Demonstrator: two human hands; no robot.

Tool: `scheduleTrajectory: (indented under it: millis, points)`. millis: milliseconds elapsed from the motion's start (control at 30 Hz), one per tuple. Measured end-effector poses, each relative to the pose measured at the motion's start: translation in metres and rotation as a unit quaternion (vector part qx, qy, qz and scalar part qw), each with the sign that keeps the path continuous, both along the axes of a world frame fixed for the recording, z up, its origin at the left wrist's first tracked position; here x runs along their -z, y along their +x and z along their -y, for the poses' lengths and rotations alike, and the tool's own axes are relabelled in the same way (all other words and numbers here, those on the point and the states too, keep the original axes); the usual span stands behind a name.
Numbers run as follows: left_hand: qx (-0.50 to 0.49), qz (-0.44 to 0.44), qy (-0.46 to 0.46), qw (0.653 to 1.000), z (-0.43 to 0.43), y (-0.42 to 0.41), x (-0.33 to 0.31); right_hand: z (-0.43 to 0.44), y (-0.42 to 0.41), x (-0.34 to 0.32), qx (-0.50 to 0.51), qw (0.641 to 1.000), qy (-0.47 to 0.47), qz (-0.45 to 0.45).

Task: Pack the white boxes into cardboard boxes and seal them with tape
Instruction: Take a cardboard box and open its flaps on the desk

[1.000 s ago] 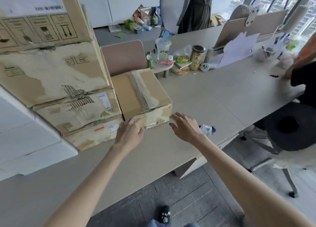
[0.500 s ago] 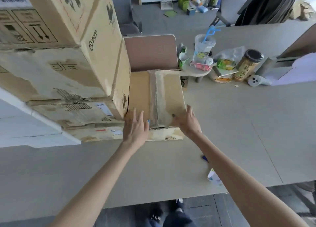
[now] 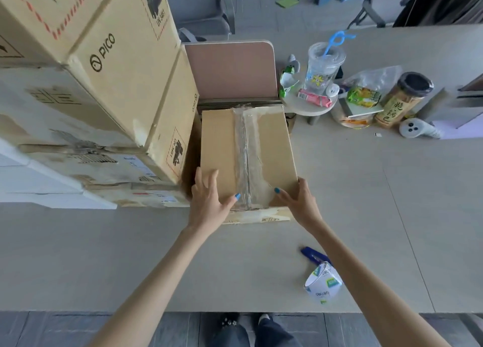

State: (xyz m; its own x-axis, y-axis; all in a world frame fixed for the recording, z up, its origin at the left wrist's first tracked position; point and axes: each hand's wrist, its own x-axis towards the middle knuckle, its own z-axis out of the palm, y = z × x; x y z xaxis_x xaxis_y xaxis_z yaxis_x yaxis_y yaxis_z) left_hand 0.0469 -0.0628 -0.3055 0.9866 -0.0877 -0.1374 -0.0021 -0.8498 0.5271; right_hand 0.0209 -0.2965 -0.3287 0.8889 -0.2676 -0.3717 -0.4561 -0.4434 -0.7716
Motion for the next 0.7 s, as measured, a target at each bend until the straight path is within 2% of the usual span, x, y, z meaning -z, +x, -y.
scheduleTrajectory:
  millis: [133, 467, 533, 600, 700]
  points:
    - [0.027, -0.017, -0.060, 0.998, 0.014, -0.016, 0.007, 0.023, -0.014, 0.001, 0.003, 1.000, -0.007, 0.008]
    - [0.092, -0.037, -0.014, 0.995, 0.041, -0.056, 0.005, 0.055, -0.057, 0.001, -0.004, 1.000, -0.023, 0.011]
    - [0.096, -0.036, -0.006, 0.995, 0.044, -0.064, 0.003, 0.058, -0.063, -0.002, -0.016, 0.998, -0.039, 0.039]
    - [0.103, -0.038, 0.034, 0.993, 0.044, -0.067, -0.003, 0.060, -0.067, -0.009, -0.054, 0.994, -0.060, 0.074]
    - [0.130, -0.024, 0.137, 0.982, 0.042, -0.067, -0.012, 0.062, -0.071, -0.016, -0.163, 0.976, -0.128, 0.061]
